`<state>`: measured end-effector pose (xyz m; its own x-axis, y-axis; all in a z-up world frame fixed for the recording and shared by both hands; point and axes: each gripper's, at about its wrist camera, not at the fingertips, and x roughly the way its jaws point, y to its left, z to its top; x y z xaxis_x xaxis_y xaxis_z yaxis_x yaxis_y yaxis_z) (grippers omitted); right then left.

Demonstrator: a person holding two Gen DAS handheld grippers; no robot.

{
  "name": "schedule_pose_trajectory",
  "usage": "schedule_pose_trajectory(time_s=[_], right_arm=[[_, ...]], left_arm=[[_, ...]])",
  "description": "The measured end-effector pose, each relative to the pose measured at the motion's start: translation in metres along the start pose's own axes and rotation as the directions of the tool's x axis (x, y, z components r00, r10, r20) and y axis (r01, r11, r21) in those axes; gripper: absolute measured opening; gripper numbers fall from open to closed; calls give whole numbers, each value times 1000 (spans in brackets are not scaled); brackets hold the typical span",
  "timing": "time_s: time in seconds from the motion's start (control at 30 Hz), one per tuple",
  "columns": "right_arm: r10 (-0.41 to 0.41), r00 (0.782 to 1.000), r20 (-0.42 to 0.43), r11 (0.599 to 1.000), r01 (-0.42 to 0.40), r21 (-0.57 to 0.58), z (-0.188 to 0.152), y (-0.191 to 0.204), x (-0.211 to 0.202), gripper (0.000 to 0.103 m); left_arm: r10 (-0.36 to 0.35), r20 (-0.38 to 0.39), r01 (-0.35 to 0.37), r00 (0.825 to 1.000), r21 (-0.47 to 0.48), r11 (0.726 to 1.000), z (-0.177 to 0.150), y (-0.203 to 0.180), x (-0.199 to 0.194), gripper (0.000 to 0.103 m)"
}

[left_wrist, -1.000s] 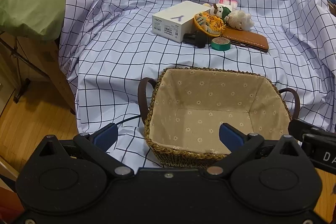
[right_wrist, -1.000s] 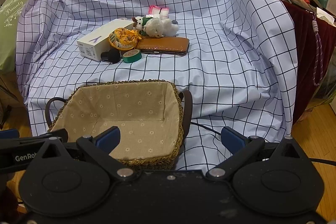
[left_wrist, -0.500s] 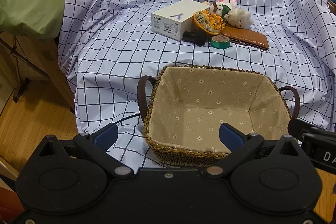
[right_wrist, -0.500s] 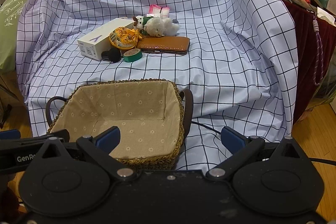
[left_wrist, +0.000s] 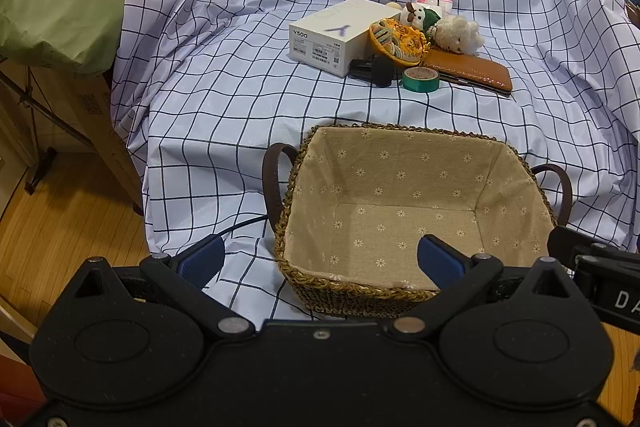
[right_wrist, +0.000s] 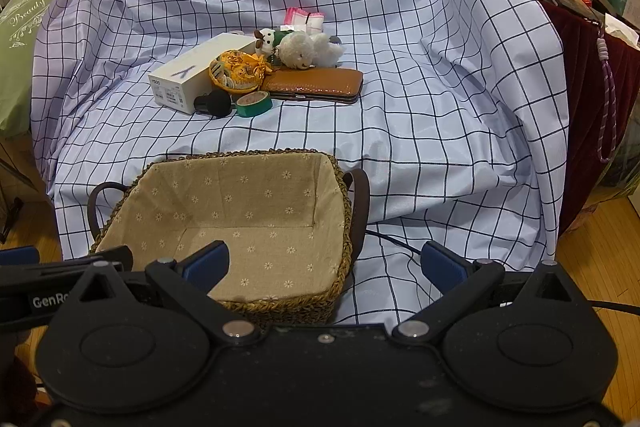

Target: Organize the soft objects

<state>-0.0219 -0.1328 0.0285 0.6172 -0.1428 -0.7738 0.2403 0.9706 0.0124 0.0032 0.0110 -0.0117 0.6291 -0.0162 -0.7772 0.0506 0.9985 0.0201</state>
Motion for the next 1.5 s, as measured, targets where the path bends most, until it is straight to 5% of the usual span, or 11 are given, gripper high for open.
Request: schedule_pose_trajectory(time_s=[1.5], right_arm=[[14, 999, 36, 999, -15, 28, 13, -6, 4, 102]], left_arm=[[3, 49, -1, 999, -49, 999, 16, 10, 1, 99]])
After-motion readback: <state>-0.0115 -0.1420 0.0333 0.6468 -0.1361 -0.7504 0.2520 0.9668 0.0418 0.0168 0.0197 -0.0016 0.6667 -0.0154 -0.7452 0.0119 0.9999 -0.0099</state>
